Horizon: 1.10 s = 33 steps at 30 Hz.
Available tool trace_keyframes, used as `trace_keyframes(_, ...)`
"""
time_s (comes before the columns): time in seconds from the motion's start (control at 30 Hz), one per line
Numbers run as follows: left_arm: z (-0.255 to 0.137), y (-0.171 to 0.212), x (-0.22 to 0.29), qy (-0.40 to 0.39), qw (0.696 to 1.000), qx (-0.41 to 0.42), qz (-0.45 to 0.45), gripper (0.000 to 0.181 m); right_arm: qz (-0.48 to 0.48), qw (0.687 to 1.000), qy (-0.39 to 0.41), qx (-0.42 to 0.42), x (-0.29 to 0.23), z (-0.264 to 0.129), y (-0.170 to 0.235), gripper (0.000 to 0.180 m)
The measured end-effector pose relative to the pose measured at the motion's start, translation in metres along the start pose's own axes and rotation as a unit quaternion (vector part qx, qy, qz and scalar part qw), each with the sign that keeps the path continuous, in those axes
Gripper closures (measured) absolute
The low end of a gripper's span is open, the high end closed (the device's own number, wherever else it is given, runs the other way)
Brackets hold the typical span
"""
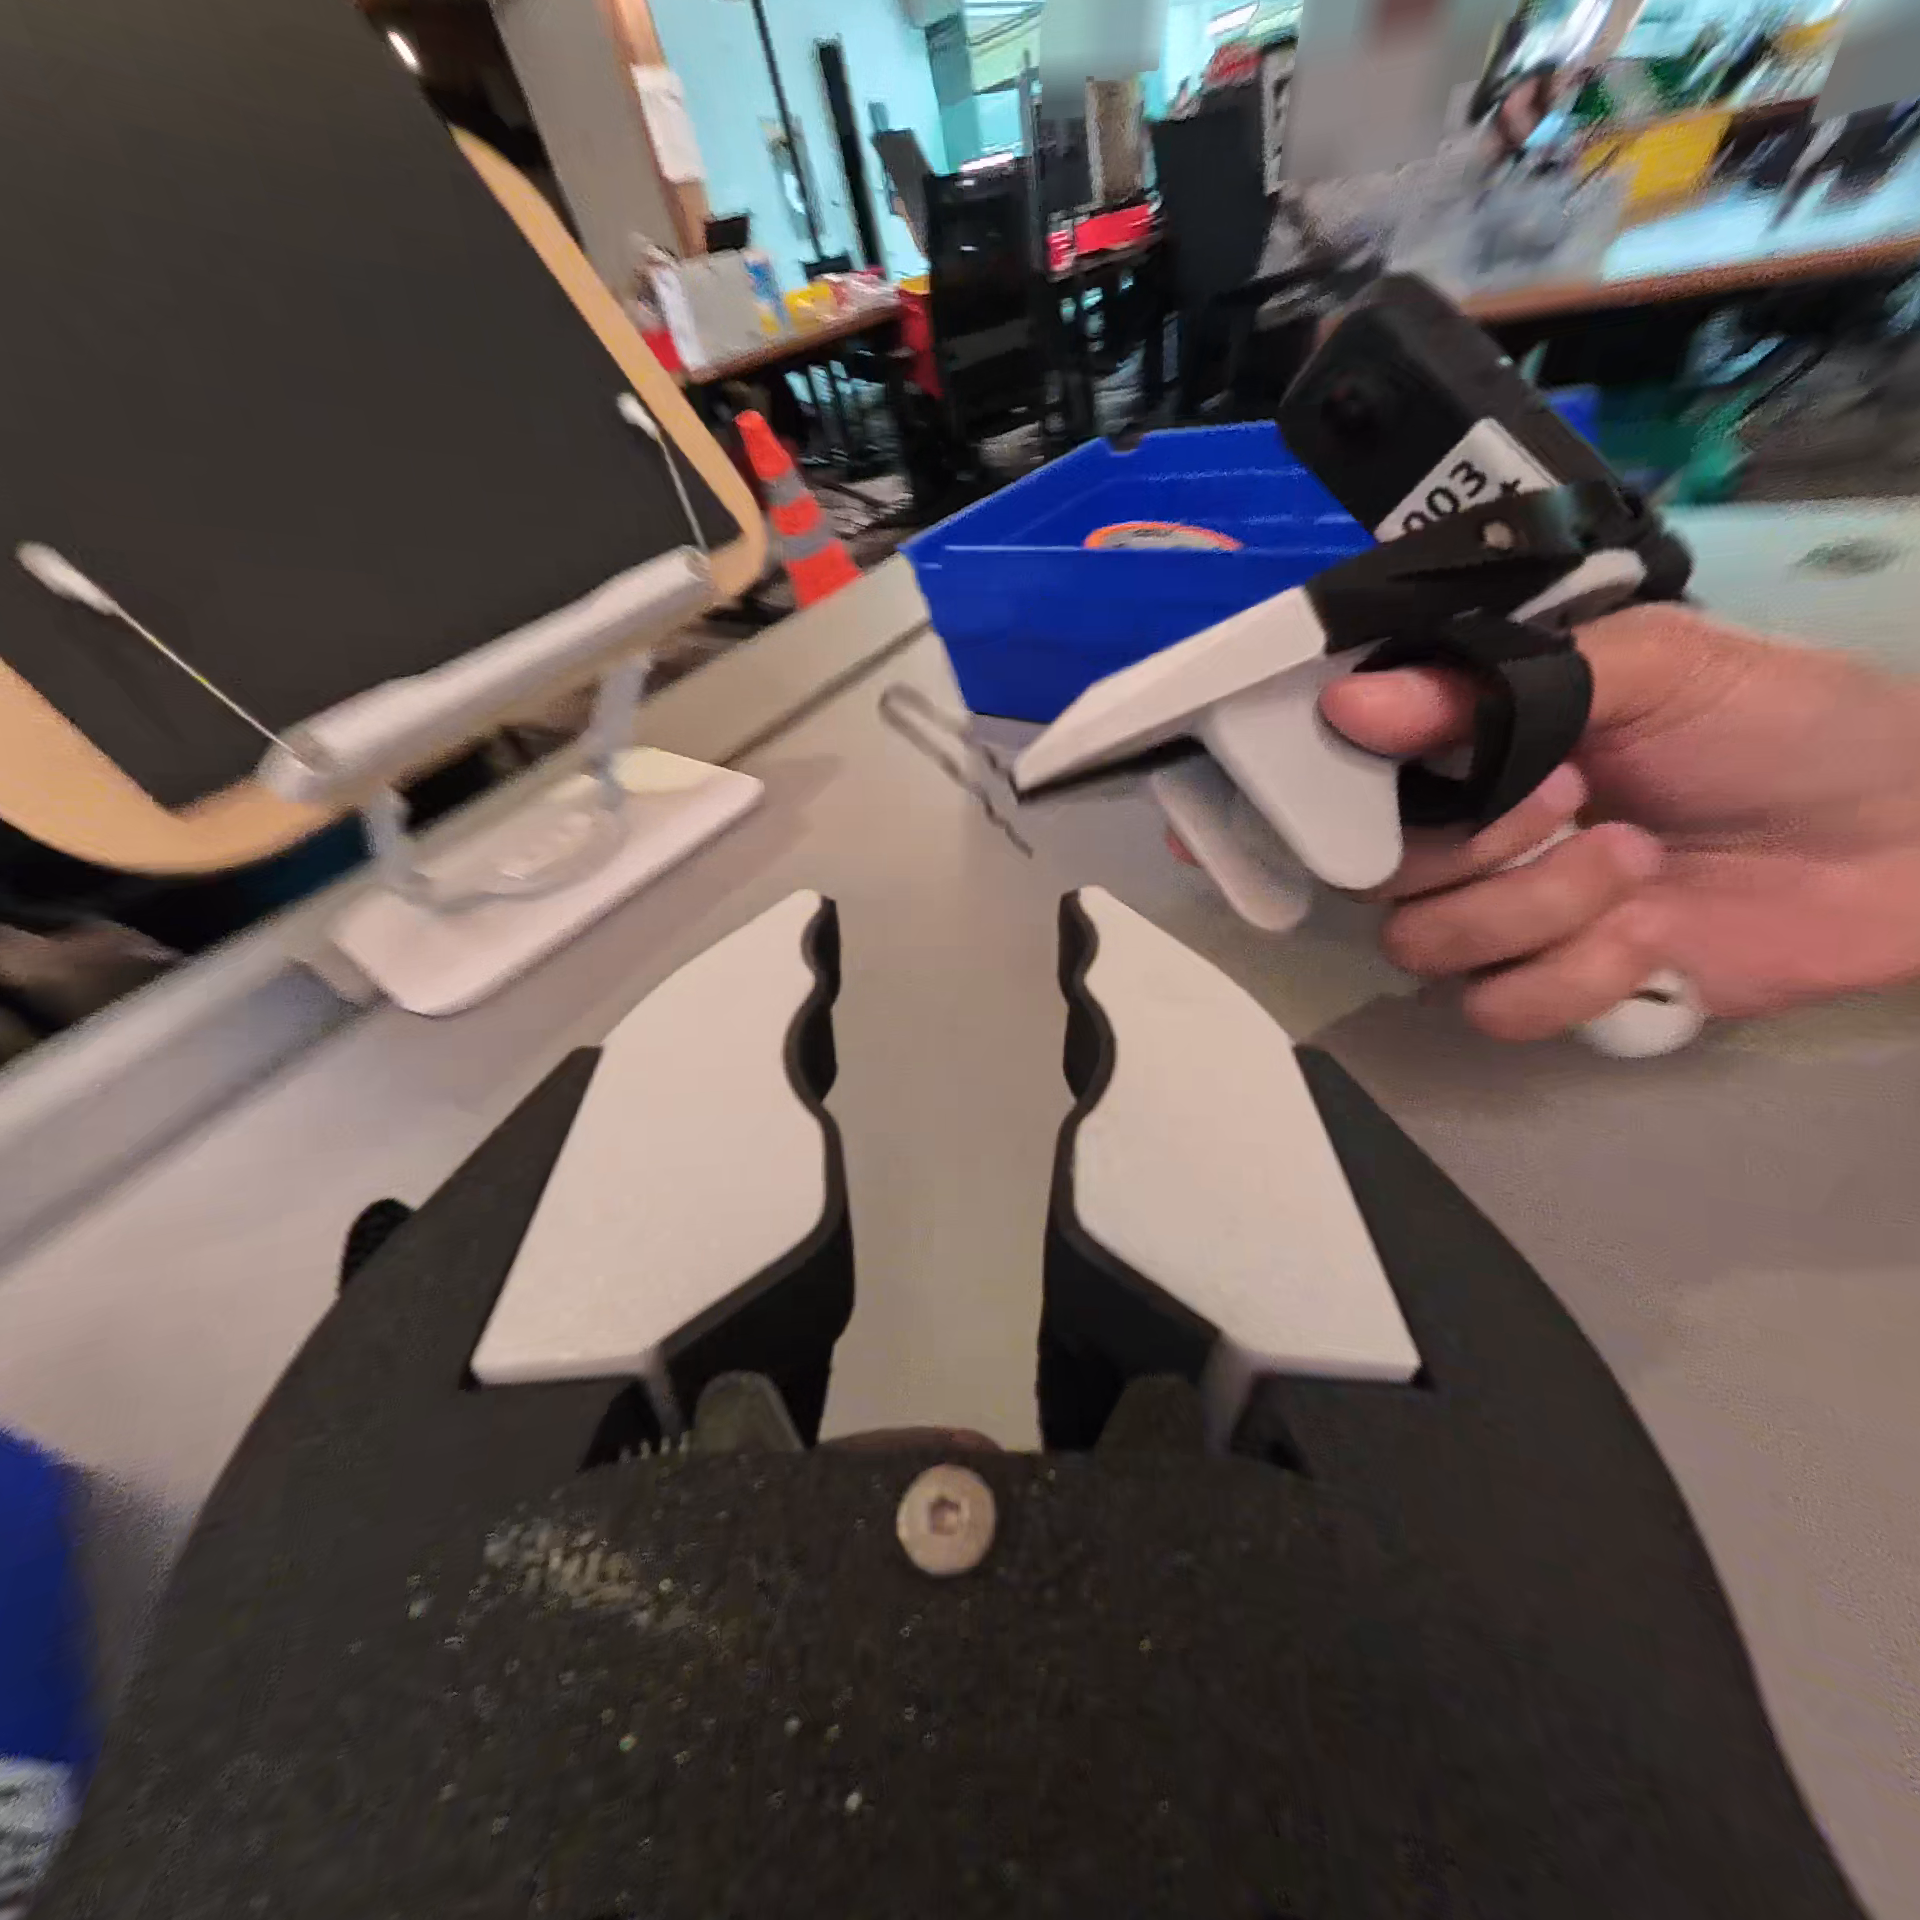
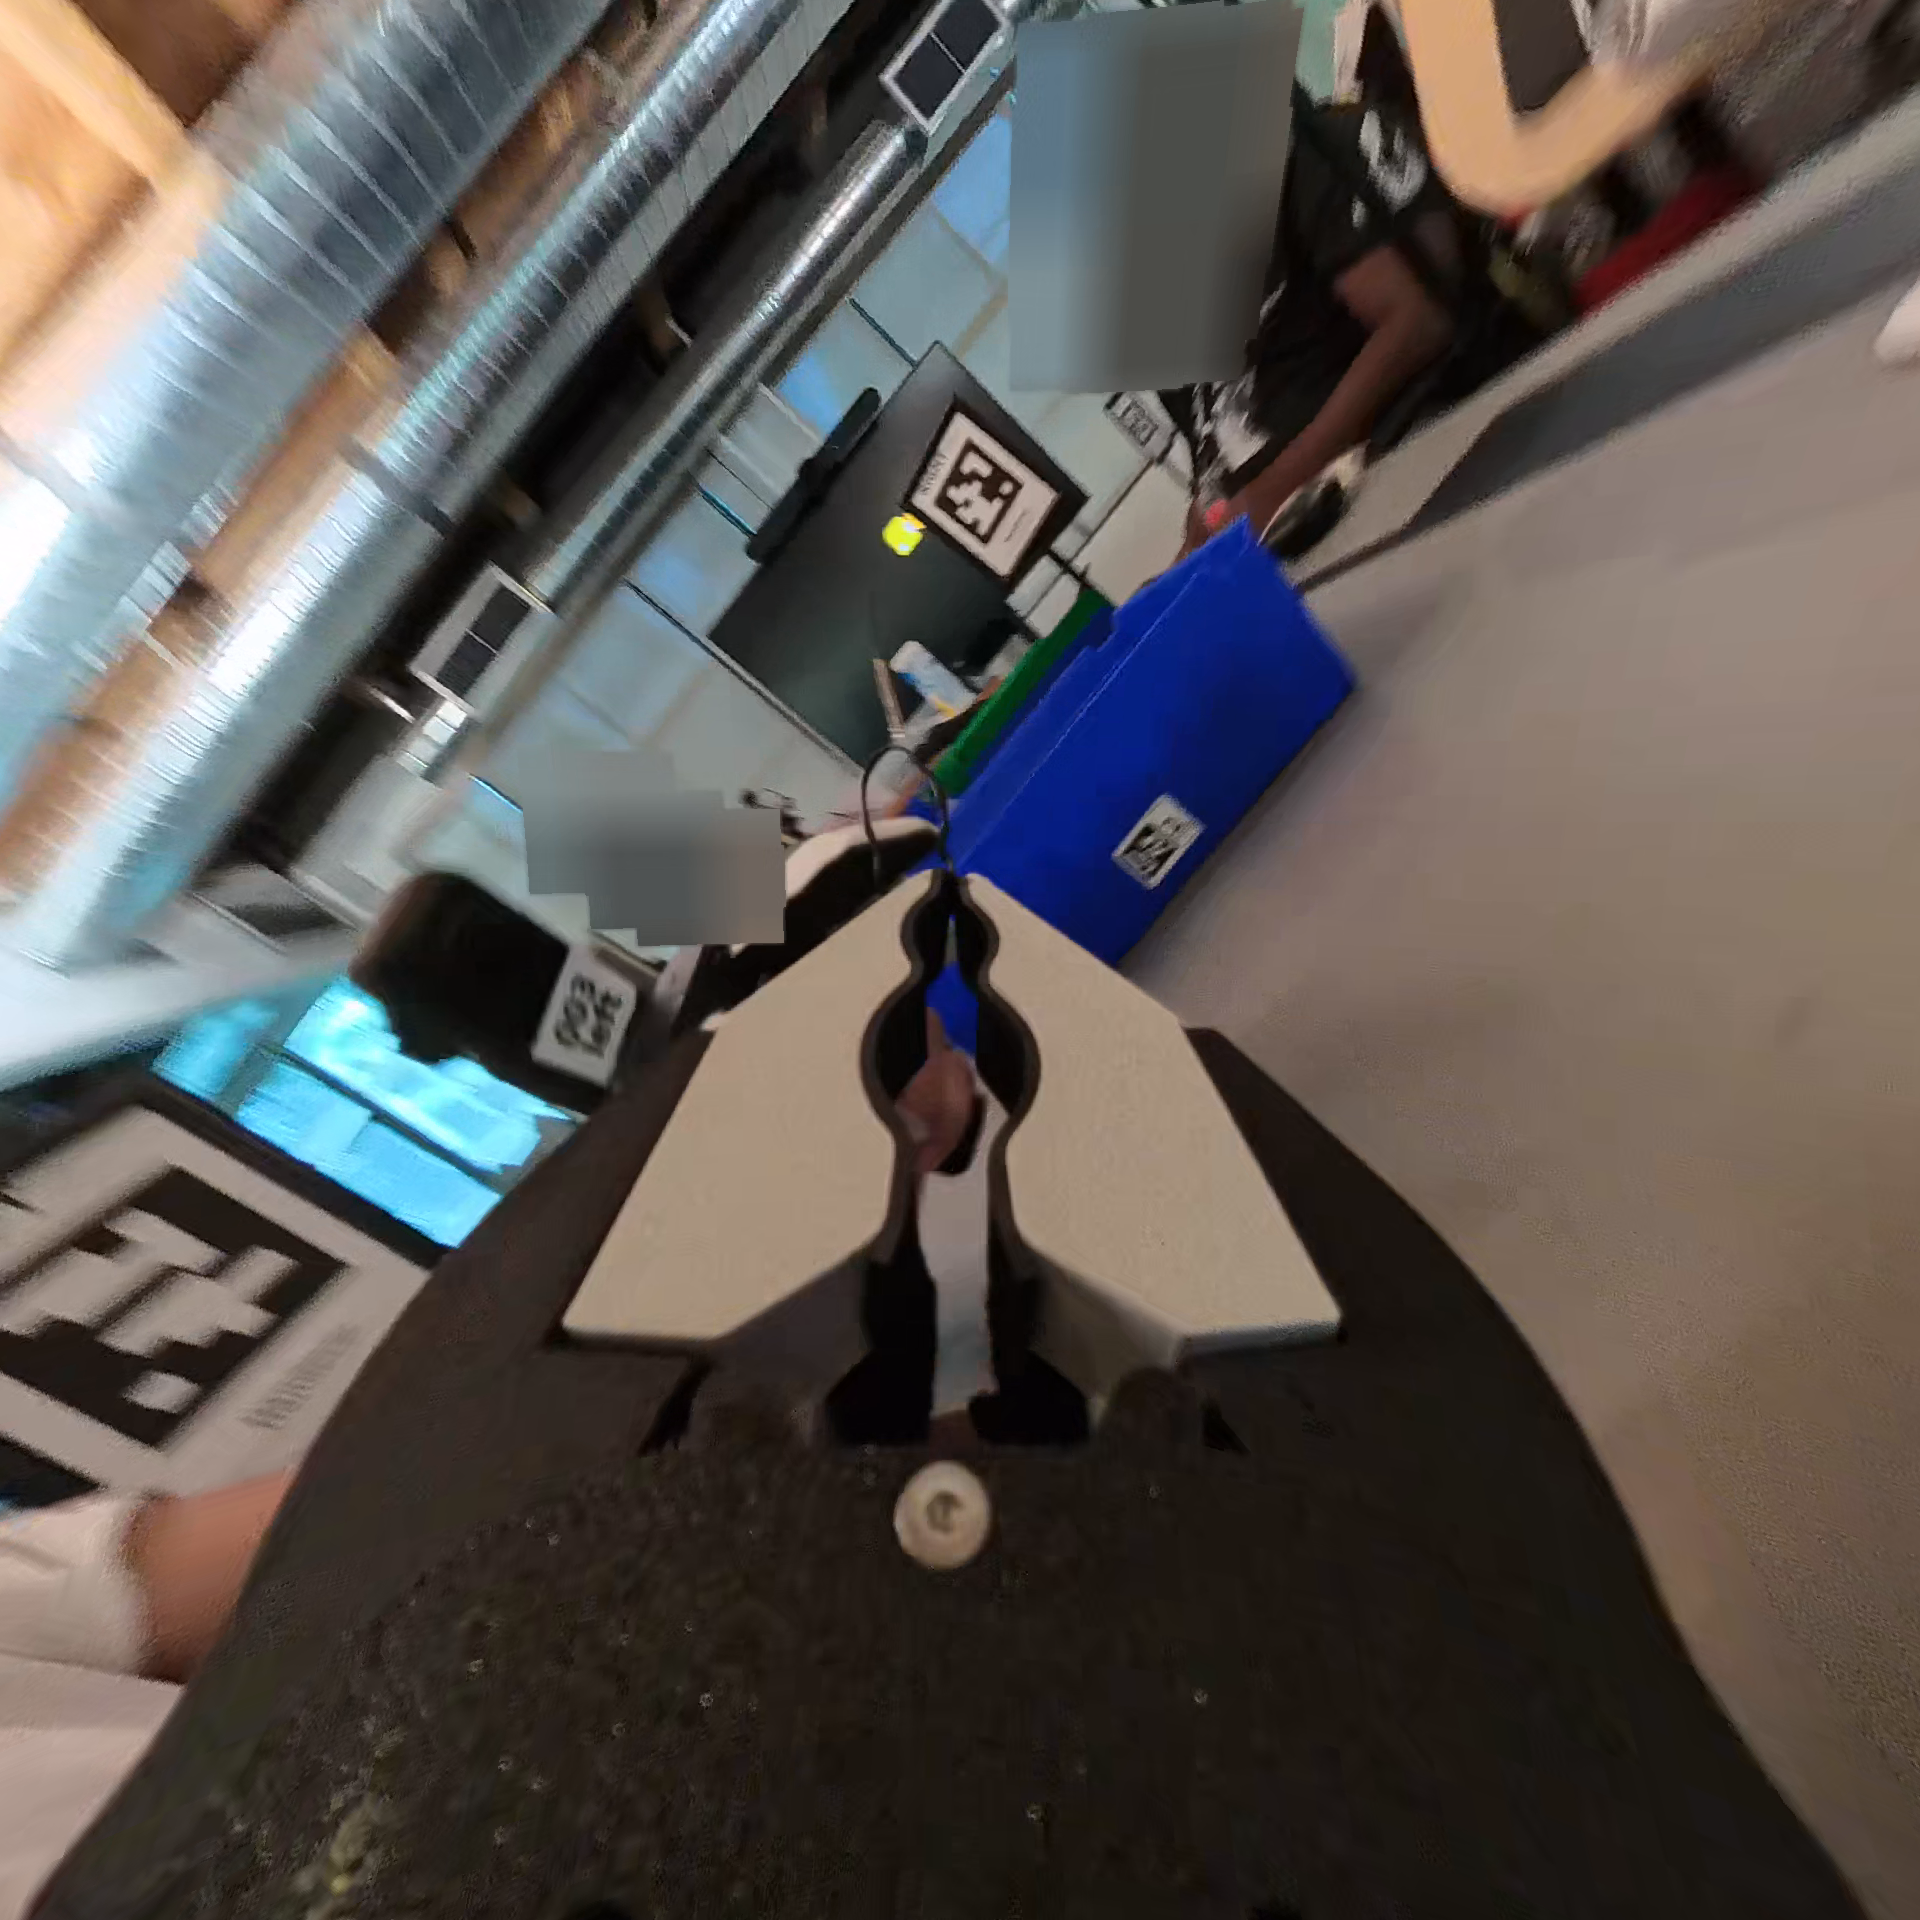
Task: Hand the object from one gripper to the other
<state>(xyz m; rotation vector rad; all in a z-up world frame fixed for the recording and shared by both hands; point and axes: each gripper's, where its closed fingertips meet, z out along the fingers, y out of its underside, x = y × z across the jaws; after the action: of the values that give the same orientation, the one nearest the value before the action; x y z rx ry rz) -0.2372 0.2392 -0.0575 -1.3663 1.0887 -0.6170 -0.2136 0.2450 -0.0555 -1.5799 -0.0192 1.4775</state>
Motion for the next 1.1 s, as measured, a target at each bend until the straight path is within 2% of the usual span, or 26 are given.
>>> trace_keyframes(0.1, -0.006, -0.01, -0.002, -0.077, 0.988, 0.002, 0.136, 0.146, 0.092, 0.995, -0.026, 0.0, 0.002, 0.004, 0.007, 0.18)
trace_keyframes(0.23, -0.018, -0.022, -0.006, -0.169, 0.956, 0.035, 0.239, 0.165, 0.139, 0.989, -0.05, 0.003, -0.001, 0.003, 0.007, 0.18)
trace_keyframes(0.33, -0.016, -0.021, 0.006, -0.163, 0.943, 0.047, 0.286, 0.166, 0.156, 0.986, -0.061, 0.009, -0.004, 0.004, 0.006, 0.18)
trace_keyframes(0.57, -0.01, -0.015, 0.006, -0.17, 0.945, 0.019, 0.278, 0.159, 0.162, 0.984, -0.073, -0.004, -0.013, 0.009, 0.015, 0.18)
trace_keyframes(0.63, -0.015, -0.018, 0.003, -0.181, 0.941, 0.032, 0.283, 0.179, 0.162, 0.984, -0.072, -0.008, -0.012, 0.009, 0.016, 0.179)
trace_keyframes(0.8, -0.016, -0.018, -0.002, -0.174, 0.949, 0.025, 0.264, 0.18, 0.157, 0.984, -0.077, -0.019, -0.013, 0.01, 0.018, 0.179)
trace_keyframes(0.87, -0.016, -0.016, -0.006, -0.169, 0.955, 0.021, 0.244, 0.181, 0.132, 0.988, -0.083, -0.021, -0.014, 0.009, 0.016, 0.174)
trace_keyframes(0.93, -0.017, -0.016, -0.01, -0.156, 0.965, 0.022, 0.209, 0.181, 0.066, 0.995, -0.069, -0.039, -0.011, 0.006, 0.012, 0.154)
trace_keyframes(1.03, -0.019, -0.014, -0.015, -0.111, 0.987, 0.031, 0.11, 0.181, -0.11, 0.991, -0.026, -0.069, -0.005, -0.004, 0.002, 0.142)
trace_keyframes(1.1, -0.018, -0.014, -0.011, -0.045, 0.998, 0.05, 0.018, 0.181, -0.274, 0.957, 0.029, -0.093, 0.01, -0.012, -0.002, 0.135)
